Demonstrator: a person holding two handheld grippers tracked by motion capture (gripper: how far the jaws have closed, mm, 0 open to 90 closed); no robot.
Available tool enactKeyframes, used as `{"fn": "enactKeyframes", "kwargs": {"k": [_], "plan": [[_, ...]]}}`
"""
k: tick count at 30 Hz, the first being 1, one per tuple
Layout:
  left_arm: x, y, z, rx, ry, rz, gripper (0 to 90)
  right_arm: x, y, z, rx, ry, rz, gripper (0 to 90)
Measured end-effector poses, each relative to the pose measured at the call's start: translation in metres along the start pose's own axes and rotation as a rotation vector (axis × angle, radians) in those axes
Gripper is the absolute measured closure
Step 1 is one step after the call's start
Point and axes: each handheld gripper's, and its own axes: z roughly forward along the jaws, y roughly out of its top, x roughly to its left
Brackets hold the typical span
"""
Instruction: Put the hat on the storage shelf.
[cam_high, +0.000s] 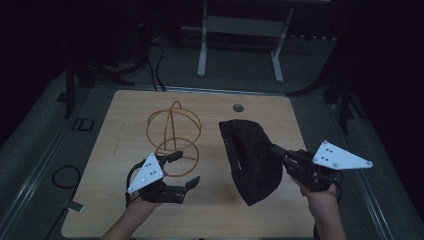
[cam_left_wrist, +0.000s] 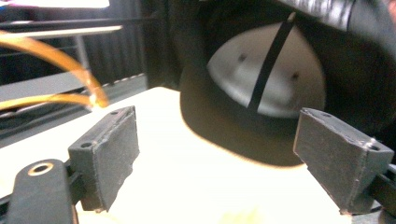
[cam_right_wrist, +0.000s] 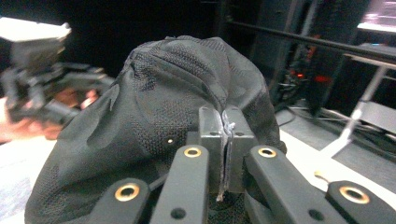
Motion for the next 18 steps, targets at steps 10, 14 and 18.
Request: {"fn": "enactKeyframes", "kwargs": {"k": [10, 14, 18], "plan": [[0.015, -0.041, -0.025, 0.106, 0.158, 0.017, 2.1, -0.013, 0.023, 0.017, -0.027, -0.071, 0.007, 88.5], [0.022, -0.056, -0.034, 0.13, 0.179, -0.016, 2.1, -0.015, 0.031, 0.027, -0.033, -0.081, 0.008, 88.5], [0.025, -0.069, -0.043, 0.136, 0.202, -0.046, 2.1, -0.018, 0.041, 0.036, -0.041, -0.077, 0.005, 88.5]]}}
